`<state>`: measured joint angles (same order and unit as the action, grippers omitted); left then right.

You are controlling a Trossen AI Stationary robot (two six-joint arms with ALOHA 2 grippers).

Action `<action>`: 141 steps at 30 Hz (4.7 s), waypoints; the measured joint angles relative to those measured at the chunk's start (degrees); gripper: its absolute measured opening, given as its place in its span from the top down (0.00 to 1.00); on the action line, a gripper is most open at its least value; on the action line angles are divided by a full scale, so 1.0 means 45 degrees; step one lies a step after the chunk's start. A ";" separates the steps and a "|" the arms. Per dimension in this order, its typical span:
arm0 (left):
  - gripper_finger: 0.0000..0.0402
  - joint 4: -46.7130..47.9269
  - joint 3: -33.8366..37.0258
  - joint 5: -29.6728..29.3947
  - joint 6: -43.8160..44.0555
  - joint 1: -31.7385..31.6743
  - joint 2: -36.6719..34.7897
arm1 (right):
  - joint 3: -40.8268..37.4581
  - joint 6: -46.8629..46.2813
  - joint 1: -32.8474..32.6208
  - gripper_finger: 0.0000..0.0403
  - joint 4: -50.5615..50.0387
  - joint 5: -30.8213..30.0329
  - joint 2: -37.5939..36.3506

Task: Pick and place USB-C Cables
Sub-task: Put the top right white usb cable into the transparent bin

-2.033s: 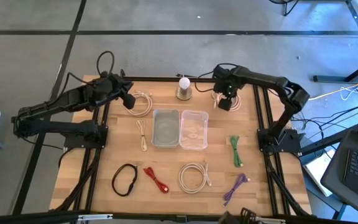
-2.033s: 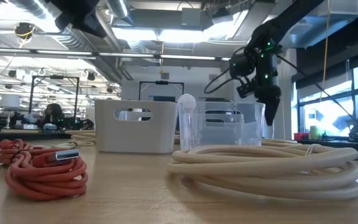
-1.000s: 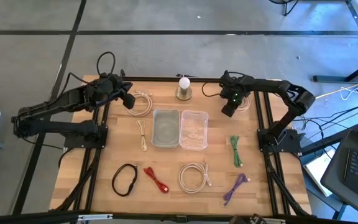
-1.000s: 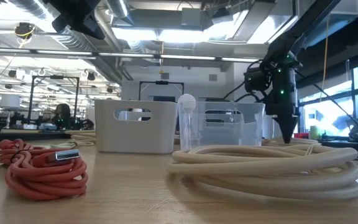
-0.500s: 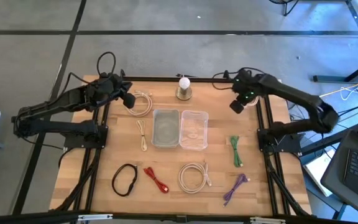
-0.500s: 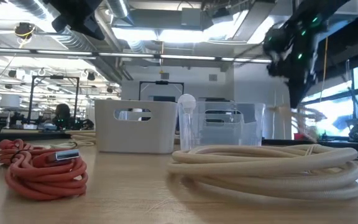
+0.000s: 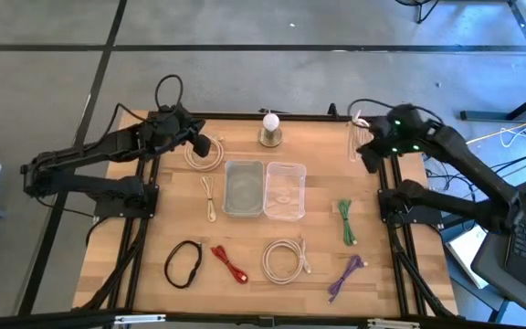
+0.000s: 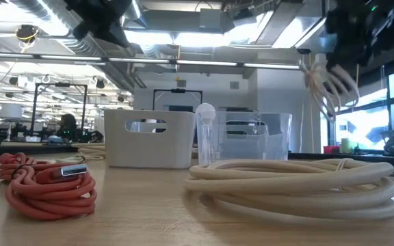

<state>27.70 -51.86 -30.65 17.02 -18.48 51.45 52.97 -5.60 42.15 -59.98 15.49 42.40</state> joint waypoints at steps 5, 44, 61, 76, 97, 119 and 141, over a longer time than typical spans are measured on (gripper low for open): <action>0.94 -0.0166 0.0000 0.1098 0.0426 0.0000 0.0372 | 0.0000 -0.1939 0.0000 0.96 0.1003 0.1854 -0.1487; 0.99 0.1814 0.0000 0.4746 -0.0503 0.0185 -0.1256 | 0.2149 -0.7054 -0.6387 0.96 1.6653 0.6802 0.3221; 0.99 0.1814 0.0000 0.3963 -0.1498 0.0180 -0.1237 | 0.3239 -0.5456 -1.5741 0.96 0.8665 -0.9162 0.3359; 0.99 0.1794 -0.0010 0.2948 -0.0931 0.0180 -0.1237 | 0.0515 -0.5363 -1.3973 0.96 1.1951 -0.9060 0.4452; 0.99 0.1415 -0.0015 0.2970 -0.0929 0.0180 -0.1232 | -0.2088 -0.6605 -1.2529 0.96 1.4332 -0.6538 0.5480; 0.99 0.1402 -0.0015 0.2687 -0.0929 0.0175 -0.1232 | 0.0421 -0.5787 -1.1837 0.96 0.9504 -0.9543 0.6932; 0.99 0.1323 -0.0015 0.2598 -0.0958 0.0165 -0.0268 | 0.8145 -0.4890 -1.1472 0.96 0.0302 -0.8043 1.2438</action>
<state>33.65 -51.92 -18.96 12.71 -17.74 50.25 89.62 -27.61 -9.47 -58.62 -20.71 98.37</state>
